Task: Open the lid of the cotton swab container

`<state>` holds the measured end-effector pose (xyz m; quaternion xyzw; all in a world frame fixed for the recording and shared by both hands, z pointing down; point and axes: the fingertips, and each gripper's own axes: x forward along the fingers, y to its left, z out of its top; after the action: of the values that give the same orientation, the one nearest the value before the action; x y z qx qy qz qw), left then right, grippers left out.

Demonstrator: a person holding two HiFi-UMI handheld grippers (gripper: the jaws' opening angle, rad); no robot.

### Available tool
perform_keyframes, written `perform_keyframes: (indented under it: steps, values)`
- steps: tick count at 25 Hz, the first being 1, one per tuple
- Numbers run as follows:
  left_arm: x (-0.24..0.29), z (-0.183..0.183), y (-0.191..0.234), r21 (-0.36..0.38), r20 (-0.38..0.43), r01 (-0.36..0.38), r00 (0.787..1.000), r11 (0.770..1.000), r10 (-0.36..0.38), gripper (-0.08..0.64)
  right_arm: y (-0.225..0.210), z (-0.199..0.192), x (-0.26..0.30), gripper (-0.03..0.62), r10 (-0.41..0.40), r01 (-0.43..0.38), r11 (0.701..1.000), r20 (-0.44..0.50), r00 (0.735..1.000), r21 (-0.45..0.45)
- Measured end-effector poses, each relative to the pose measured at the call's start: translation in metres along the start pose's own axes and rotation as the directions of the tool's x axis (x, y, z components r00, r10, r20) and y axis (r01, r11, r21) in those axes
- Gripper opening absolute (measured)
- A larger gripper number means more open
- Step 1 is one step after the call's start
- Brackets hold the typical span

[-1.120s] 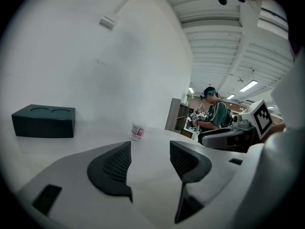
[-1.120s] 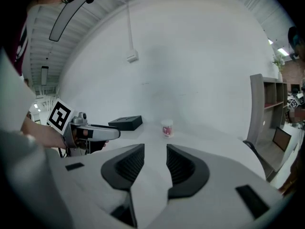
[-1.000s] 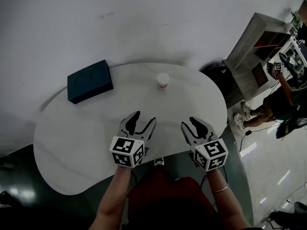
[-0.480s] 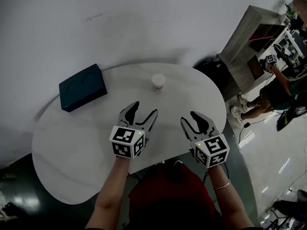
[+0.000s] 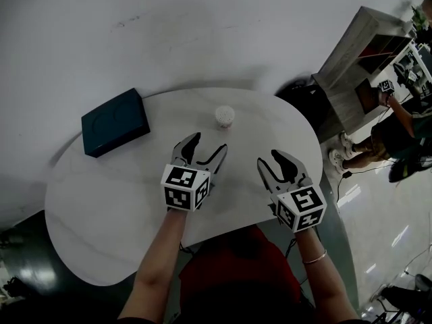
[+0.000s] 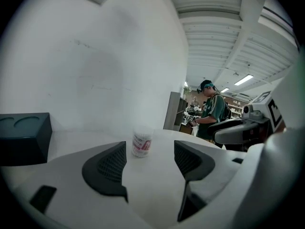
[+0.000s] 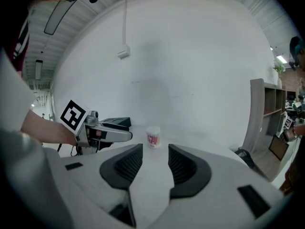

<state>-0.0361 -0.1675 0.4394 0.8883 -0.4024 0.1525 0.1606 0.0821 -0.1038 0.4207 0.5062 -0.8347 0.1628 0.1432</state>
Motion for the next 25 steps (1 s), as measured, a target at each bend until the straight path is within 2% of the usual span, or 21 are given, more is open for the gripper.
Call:
perform_keyframes:
  steps: [10,25]
  values:
    - [0.036,0.003,0.007,-0.005,-0.024,-0.01,1.0,1.0,0.01,0.29,-0.025,0.002,0.021,0.186,0.034,-0.033,0.999,-0.03,0.999,0.031]
    - [0.083,-0.013,0.022,0.078,-0.117,-0.072,0.99,0.994,0.081,0.295,-0.043,0.0,0.054,0.186,0.074,-0.071,0.996,-0.059,0.995,0.055]
